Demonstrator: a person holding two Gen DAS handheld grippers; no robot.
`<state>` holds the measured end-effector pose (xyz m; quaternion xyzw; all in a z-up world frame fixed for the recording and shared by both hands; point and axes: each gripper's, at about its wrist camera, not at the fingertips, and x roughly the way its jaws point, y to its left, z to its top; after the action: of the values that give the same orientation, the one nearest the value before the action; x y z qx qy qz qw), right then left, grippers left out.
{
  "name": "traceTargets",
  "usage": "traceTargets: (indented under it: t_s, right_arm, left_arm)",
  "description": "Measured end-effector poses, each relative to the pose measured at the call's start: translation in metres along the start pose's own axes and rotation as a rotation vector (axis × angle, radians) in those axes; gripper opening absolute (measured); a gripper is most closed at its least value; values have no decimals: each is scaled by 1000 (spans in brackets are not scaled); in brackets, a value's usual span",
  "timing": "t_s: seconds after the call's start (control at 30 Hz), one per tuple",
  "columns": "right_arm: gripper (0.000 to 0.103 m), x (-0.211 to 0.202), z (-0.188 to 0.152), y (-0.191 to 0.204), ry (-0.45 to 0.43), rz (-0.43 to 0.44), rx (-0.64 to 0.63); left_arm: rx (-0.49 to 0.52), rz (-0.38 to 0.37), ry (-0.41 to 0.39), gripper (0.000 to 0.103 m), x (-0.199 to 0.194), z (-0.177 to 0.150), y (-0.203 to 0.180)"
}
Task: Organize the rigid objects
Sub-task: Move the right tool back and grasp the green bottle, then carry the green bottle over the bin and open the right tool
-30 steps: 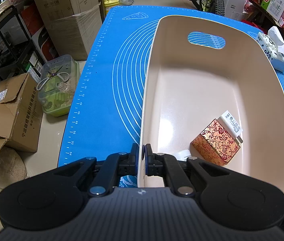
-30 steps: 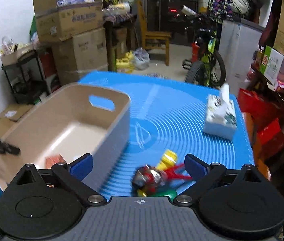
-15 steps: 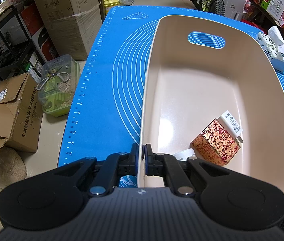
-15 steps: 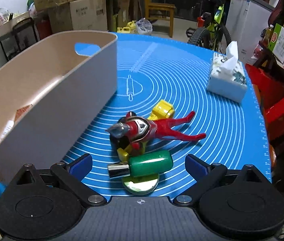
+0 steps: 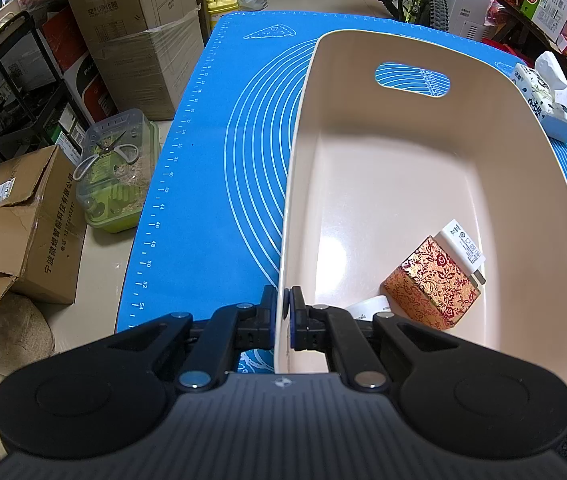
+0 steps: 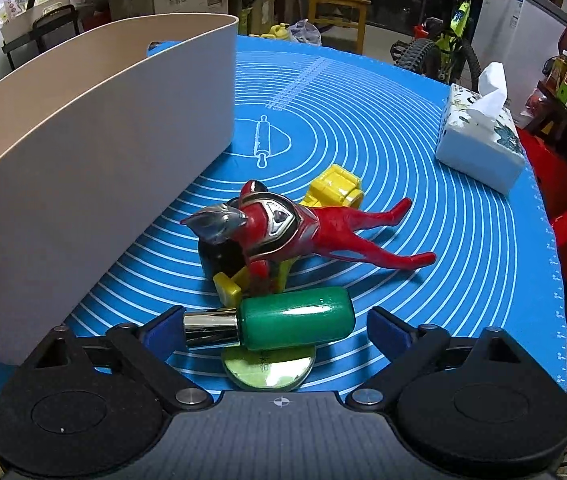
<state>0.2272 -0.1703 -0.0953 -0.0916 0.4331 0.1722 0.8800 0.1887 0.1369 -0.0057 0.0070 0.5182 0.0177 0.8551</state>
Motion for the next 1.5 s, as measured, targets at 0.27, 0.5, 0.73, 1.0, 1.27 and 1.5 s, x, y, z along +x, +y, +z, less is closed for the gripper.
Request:
traceTargets:
  t_s: [0.27,0.5,0.73,1.0,1.27,1.5]
  right_arm:
    - [80,-7,-6,-1,-45,29,3]
    - [80,-29,-6,-1,-95,-9,10]
    - [79,-68,10,2,-177,-48,0]
    - [80,-97,45,30,-270,-33,-30]
    - [80,-98,84,77,-322,23,-95]
    - [79,-73,110,122,-273,82,-158]
  left_arm:
    - [0,0,0,8,0,0,0]
    - [0,0,0,8,0,0,0]
    - [0,0,0,8,0,0,0]
    - [0,0,0,8,0,0,0]
    - [0,0,0,8,0,0,0]
    - [0,1,0,8,0,0,0]
